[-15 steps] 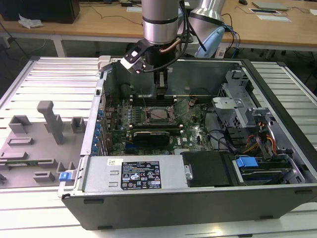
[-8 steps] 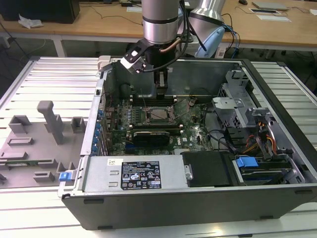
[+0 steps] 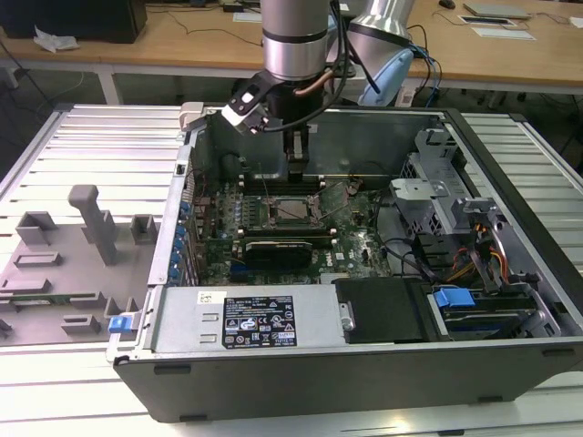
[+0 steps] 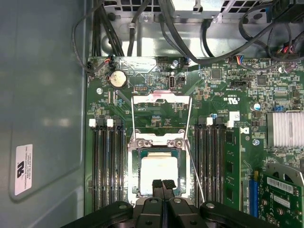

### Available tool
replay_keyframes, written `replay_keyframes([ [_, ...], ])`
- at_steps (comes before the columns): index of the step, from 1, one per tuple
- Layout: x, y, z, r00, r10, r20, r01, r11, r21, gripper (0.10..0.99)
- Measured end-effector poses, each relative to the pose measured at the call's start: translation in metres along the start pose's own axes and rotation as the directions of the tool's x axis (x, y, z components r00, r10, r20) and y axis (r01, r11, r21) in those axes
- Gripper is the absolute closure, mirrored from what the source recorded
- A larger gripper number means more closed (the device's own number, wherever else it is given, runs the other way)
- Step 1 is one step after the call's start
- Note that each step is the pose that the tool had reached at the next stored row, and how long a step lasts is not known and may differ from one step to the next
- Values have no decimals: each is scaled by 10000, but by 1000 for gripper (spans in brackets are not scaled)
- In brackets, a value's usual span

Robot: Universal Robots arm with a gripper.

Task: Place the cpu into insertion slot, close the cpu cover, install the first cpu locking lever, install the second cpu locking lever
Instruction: 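Close the cpu cover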

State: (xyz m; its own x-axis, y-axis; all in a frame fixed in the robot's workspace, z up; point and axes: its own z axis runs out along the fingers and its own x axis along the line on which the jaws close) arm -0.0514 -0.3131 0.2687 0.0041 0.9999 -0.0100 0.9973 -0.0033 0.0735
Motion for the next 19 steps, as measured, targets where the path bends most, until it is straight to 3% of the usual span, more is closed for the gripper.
replay_keyframes([
  [4, 0, 85, 7, 10000, 3, -2, -3, 10000, 55, 980],
  [9, -3, 250, 20, 10000, 0, -2, 0, 9998, 217, 980],
  [14, -4, 554, 42, 10000, -2, 1, 2, 9989, 461, 980],
  [19, -4, 793, 61, 10000, -4, -1, 5, 9980, 627, 980],
])
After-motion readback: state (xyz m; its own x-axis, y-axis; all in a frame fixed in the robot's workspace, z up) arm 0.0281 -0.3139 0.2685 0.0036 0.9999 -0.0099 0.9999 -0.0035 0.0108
